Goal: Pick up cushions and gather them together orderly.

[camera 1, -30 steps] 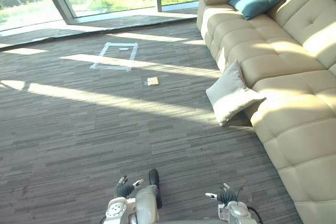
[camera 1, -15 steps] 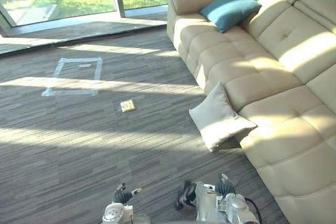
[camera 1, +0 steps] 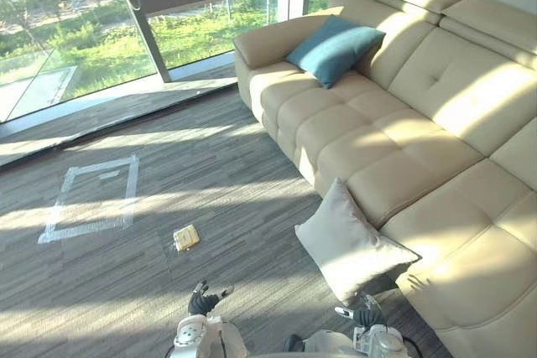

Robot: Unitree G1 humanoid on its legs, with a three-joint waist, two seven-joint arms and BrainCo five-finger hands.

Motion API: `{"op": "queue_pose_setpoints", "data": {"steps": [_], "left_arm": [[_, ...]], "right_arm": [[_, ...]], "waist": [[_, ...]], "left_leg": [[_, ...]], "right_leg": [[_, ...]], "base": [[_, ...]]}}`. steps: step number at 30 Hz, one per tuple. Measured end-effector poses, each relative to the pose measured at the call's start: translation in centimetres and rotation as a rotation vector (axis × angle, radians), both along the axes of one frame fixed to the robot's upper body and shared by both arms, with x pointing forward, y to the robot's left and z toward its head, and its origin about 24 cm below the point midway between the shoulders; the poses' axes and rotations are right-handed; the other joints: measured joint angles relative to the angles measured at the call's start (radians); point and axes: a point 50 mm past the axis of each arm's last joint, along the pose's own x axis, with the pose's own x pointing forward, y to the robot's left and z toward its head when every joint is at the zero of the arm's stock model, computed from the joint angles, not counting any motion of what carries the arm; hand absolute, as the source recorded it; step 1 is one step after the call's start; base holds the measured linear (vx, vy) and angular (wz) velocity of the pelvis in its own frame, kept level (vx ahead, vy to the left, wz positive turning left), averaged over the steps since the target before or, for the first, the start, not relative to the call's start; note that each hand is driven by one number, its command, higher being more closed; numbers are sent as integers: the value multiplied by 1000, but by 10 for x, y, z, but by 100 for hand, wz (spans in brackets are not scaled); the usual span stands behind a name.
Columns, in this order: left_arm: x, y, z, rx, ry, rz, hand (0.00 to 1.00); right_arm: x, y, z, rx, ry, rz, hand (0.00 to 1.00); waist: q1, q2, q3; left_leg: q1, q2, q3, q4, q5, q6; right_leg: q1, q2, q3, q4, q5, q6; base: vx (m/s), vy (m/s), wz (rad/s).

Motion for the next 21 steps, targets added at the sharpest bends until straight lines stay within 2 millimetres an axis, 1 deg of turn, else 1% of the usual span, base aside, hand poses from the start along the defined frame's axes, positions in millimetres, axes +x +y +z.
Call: {"op": "queue_pose_setpoints", "data": {"steps": [1,2,3,4,5,6,7,8,9,11,12,13,15,16,17,18,19,20,21], "left_arm": [[2,-2,0,-4,-4,0,0],[2,-2,0,-4,-5,0,0],[2,-5,0,-13,-2,2,0],[1,0,-1,2,6,4,0],[1,2,-1,7,8,8,0],[0,4,-1,5,9,21,0],[-1,5,-2,7,16,20,0],[-6,7,-5,11,39,18,0],[-8,8,-6,14,50,17,0],[-18,16,-10,32,92,20,0],[-22,19,-12,39,106,21,0],[-26,22,-13,48,127,9,0],[-30,22,-16,51,160,-9,0],[-30,20,-17,49,172,-26,0],[-31,20,-18,51,178,-34,0],[-32,22,-18,57,181,-41,0],[-30,21,-18,56,182,-44,0],[-31,16,-19,48,184,-56,0],[-31,10,-20,39,187,-83,0]], "right_arm": [[1,1,0,0,-3,-1,0],[3,1,2,-4,-12,-3,0],[-1,1,1,-4,-12,-10,0],[-3,7,1,13,-11,-10,0],[-4,10,0,22,-8,-11,0],[-4,16,0,35,-11,-8,0],[-1,21,1,43,-24,-2,0],[1,25,2,54,-34,5,0],[2,26,2,57,-35,13,0],[5,29,0,59,-21,42,0],[6,30,0,58,-17,53,0],[8,30,0,56,-14,68,0],[16,27,1,43,-21,82,0],[21,22,3,26,-26,94,0],[21,20,2,20,-18,100,0],[17,18,1,17,-7,99,0],[17,11,1,-1,-3,100,0],[18,6,2,-15,-3,102,0],[16,0,2,-30,2,98,0]], "waist": [[4,0,0],[4,4,-2],[4,13,-8],[5,-19,-21],[10,-34,-33],[25,-38,-35],[25,-42,-37],[14,-48,-39],[14,-47,-40],[13,-37,-46],[11,-36,-46],[8,-35,-46],[-4,-15,-42],[-8,-1,-34],[-8,-2,-35],[-8,-23,-37],[-11,-20,-31],[-9,11,-34],[-29,22,-40]], "left_leg": [[2,-35,-79,-80,30,-14],[2,-48,-111,-117,65,-7],[8,-53,-128,-125,128,-17],[28,-65,-68,-109,93,9],[47,-64,-17,-108,65,20],[73,-63,32,-109,40,29],[99,-62,74,-109,24,42],[146,-63,132,-125,14,57],[179,-63,165,-145,12,61],[273,-60,251,-241,14,61],[297,-59,272,-261,14,60],[313,-54,301,-287,16,56],[319,-27,343,-314,25,40],[326,-11,365,-330,33,26],[336,-12,380,-342,39,17],[361,-35,382,-358,40,15],[398,-46,378,-380,37,9],[407,-24,369,-381,48,-9],[393,-20,344,-352,50,-14]], "right_leg": [[1,-6,45,14,-16,27],[-2,-7,67,30,-28,47],[-10,-13,104,57,-52,84],[-11,-44,148,82,-64,112],[-26,-64,167,117,-62,132],[-61,-83,172,176,-53,149],[-92,-107,149,243,-39,169],[-126,-154,84,330,-24,167],[-135,-187,28,362,-25,163],[-148,-262,-152,367,-34,133],[-153,-269,-185,347,-34,133],[-173,-266,-211,303,-34,133],[-241,-245,-264,253,-23,122],[-273,-230,-320,210,13,95],[-287,-221,-347,154,70,69],[-281,-217,-352,71,181,33],[-267,-212,-343,62,201,-9],[-266,-191,-339,63,204,-17],[-263,-185,-333,57,163,2]], "base": [[358,256,-127],[353,302,-116],[309,344,-97],[375,430,-117],[298,356,-131],[275,332,-135],[202,294,-134],[173,282,-107],[156,251,-108],[122,217,-111],[165,154,-99],[194,60,-84],[156,1,-72],[146,-27,-54],[186,-47,-60],[278,-146,-66],[248,-151,-66],[289,-221,-43],[213,-190,-12]]}}
